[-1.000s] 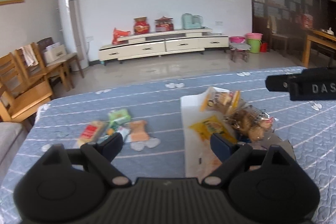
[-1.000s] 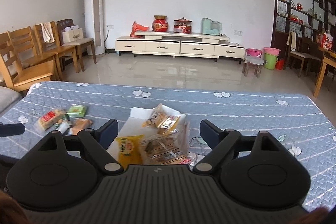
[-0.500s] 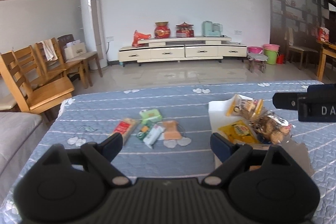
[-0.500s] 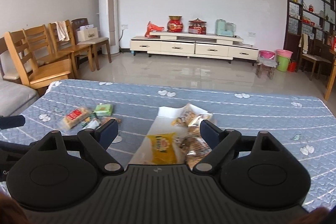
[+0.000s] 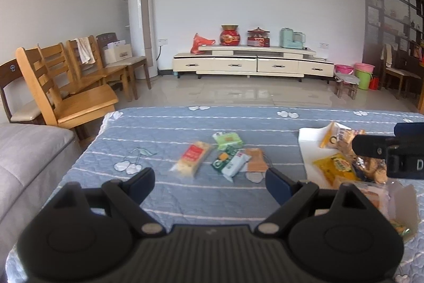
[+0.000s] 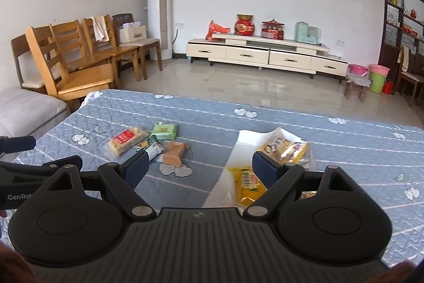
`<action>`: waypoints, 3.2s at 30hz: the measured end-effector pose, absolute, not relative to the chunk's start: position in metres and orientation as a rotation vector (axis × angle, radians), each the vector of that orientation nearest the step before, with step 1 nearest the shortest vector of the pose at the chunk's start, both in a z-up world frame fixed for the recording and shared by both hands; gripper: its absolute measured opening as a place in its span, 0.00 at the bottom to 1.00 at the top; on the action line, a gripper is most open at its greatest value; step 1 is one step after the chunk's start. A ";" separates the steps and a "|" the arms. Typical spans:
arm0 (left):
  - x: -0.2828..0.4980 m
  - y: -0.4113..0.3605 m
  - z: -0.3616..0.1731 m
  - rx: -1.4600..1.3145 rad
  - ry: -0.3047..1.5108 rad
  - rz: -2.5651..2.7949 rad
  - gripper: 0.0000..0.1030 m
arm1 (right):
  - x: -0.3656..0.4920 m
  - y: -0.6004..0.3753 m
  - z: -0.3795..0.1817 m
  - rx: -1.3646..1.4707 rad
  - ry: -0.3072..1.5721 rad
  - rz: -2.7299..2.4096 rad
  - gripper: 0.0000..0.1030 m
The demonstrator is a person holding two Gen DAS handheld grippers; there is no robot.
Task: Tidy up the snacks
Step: 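Move both open tools from the tray to the snack pile, then grasp the red-label bread pack with the left tool while the right tool grasps the green biscuit pack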
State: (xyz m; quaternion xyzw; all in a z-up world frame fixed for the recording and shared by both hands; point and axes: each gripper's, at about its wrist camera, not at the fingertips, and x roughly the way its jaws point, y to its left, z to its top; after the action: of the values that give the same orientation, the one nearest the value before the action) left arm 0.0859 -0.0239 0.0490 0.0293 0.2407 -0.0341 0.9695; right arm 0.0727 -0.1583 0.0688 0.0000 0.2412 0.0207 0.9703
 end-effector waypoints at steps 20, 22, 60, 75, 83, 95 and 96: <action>0.144 0.000 0.031 0.139 0.500 -0.028 0.88 | 0.112 -0.134 0.044 -0.013 0.554 0.094 1.00; 0.160 0.004 0.025 0.134 0.513 -0.036 0.88 | 0.116 -0.132 0.041 -0.016 0.561 0.096 1.00; 0.221 0.057 -0.028 0.056 0.651 -0.033 0.33 | 0.289 -0.038 -0.052 -0.480 0.733 0.366 0.76; 0.169 0.046 -0.002 0.009 0.600 0.026 0.33 | 0.208 -0.039 -0.014 -0.300 0.651 0.334 0.61; 0.125 0.043 0.020 -0.037 0.568 0.057 0.33 | 0.135 -0.051 0.018 -0.165 0.619 0.313 0.61; 0.063 0.039 0.036 -0.044 0.535 0.077 0.33 | 0.049 -0.065 0.037 -0.095 0.581 0.238 0.61; 0.058 0.038 0.037 -0.040 0.532 0.073 0.33 | 0.042 -0.066 0.039 -0.097 0.577 0.234 0.61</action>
State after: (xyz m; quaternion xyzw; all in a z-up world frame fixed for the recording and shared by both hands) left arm 0.0582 0.0381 0.0366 -0.0195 0.2628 0.0360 0.9640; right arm 0.0423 -0.0665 0.0388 -0.0477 0.2836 0.1149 0.9508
